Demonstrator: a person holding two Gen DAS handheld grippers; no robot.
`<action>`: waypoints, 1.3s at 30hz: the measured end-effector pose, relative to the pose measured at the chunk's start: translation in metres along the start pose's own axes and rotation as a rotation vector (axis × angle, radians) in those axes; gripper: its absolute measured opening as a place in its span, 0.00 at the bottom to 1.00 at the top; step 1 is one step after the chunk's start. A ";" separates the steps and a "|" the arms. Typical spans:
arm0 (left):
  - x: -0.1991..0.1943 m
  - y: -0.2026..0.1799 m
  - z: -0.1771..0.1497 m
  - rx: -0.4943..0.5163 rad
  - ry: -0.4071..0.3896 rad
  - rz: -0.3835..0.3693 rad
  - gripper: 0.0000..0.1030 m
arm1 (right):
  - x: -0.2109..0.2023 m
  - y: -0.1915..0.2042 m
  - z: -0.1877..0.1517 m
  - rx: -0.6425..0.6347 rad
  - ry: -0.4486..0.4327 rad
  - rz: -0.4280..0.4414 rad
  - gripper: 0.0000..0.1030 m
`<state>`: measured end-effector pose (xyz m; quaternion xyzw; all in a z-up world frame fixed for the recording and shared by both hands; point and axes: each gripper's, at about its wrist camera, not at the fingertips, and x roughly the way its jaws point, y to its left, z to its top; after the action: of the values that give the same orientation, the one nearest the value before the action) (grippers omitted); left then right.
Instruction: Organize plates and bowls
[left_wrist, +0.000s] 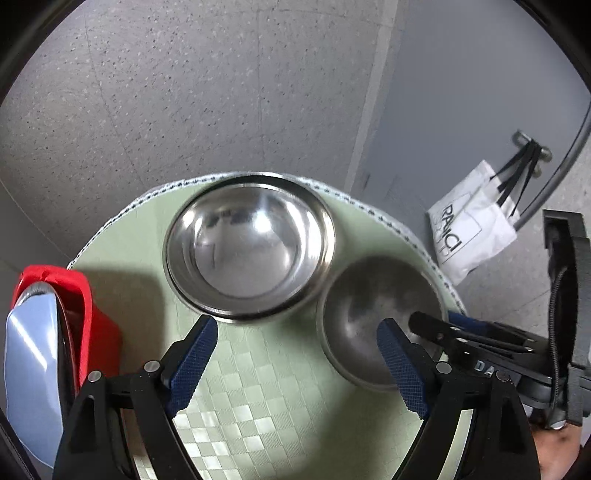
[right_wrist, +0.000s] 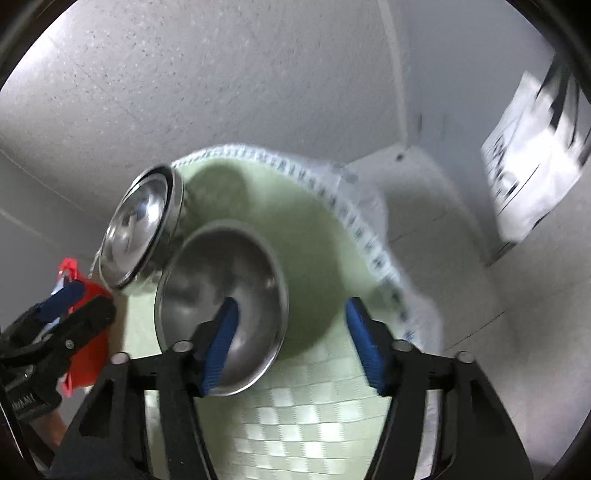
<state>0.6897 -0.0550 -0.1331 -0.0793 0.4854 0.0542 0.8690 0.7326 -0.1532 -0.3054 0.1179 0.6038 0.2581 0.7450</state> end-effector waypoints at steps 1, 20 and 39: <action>0.000 -0.001 -0.001 -0.001 0.002 0.001 0.82 | 0.005 -0.003 -0.002 0.013 0.009 0.022 0.43; 0.000 -0.009 -0.012 0.020 0.033 -0.095 0.07 | -0.021 -0.007 -0.028 0.079 -0.002 0.285 0.07; -0.006 0.107 0.062 -0.098 -0.008 -0.107 0.07 | -0.016 0.103 0.050 -0.121 -0.077 0.160 0.06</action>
<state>0.7195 0.0615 -0.1051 -0.1471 0.4736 0.0318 0.8678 0.7540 -0.0684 -0.2299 0.1305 0.5467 0.3479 0.7504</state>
